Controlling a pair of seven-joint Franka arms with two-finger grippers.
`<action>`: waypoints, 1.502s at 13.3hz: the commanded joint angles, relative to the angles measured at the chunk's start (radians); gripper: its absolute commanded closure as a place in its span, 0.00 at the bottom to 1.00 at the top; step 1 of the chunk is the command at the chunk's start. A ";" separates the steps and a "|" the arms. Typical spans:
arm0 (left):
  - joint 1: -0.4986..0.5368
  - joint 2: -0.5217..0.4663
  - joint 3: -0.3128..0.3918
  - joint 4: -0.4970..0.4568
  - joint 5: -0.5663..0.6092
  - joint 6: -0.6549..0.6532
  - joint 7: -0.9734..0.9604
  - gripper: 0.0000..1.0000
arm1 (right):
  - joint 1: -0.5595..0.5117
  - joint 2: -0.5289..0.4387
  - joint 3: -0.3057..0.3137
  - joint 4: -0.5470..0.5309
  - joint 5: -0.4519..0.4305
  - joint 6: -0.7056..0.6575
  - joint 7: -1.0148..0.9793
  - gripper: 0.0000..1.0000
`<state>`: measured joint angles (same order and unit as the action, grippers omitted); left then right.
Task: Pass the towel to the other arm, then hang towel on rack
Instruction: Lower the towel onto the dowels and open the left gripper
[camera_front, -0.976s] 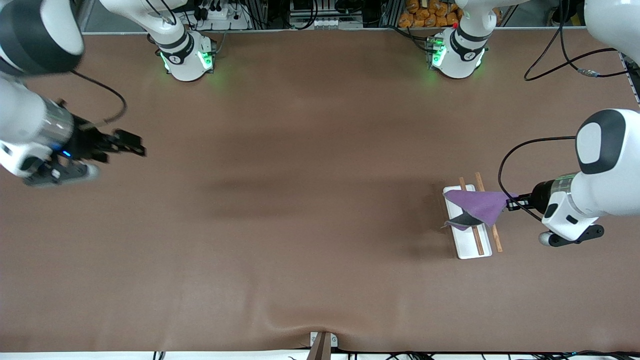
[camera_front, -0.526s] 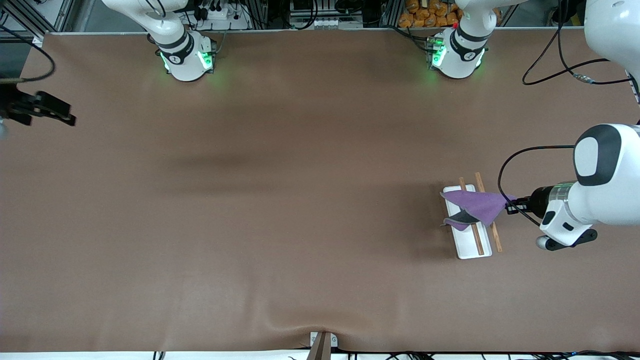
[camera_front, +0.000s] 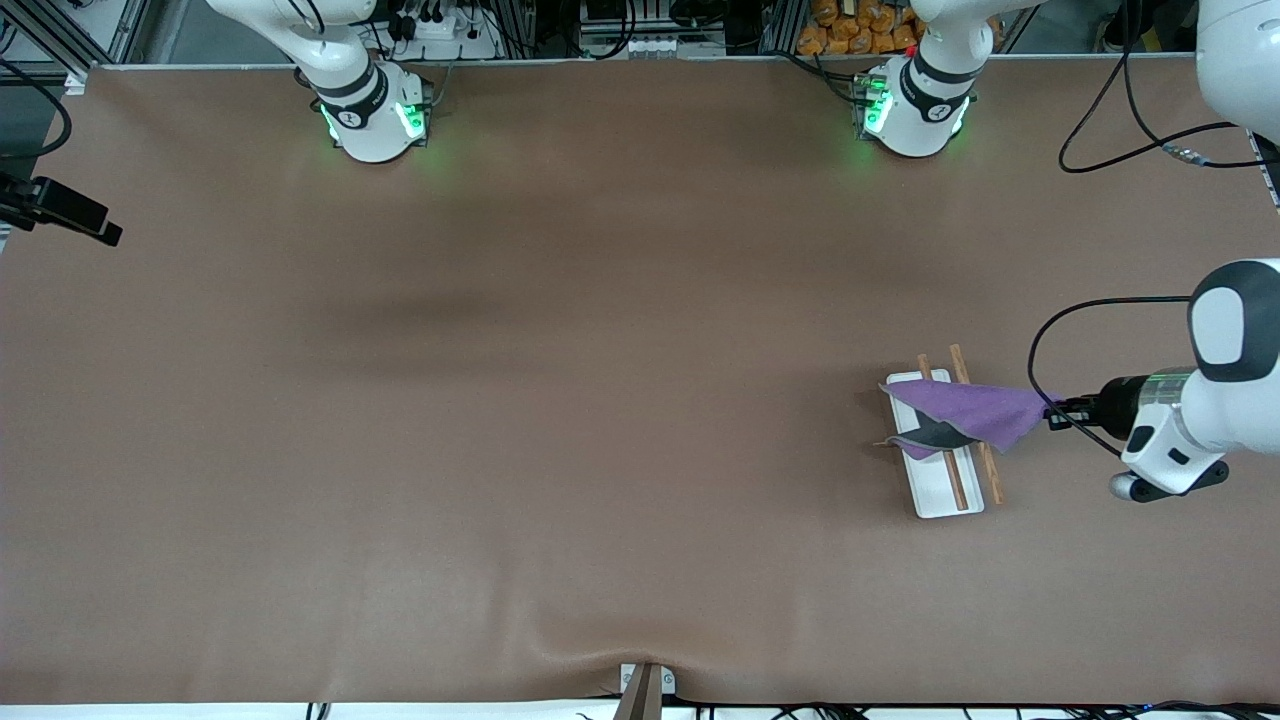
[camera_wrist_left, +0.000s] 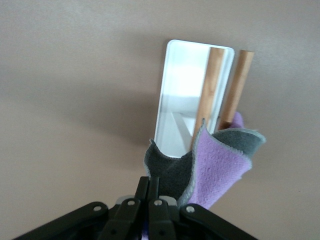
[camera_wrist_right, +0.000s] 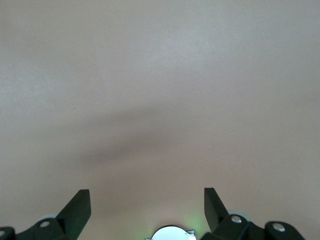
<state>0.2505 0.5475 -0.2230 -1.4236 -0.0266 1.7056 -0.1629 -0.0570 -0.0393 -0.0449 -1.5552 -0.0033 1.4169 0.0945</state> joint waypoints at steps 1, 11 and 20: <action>0.019 0.015 -0.010 0.000 -0.013 0.009 0.020 1.00 | -0.014 -0.014 0.017 -0.003 -0.006 0.005 0.019 0.00; 0.090 0.086 -0.009 0.003 -0.001 0.038 0.091 0.00 | 0.016 0.002 0.017 0.000 -0.006 0.020 0.007 0.00; 0.118 -0.078 -0.019 0.009 0.008 0.035 0.151 0.00 | 0.012 0.001 0.016 0.000 -0.006 0.025 0.013 0.00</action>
<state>0.3658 0.5619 -0.2313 -1.3873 -0.0260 1.7447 -0.0221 -0.0478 -0.0362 -0.0275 -1.5567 -0.0033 1.4392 0.0942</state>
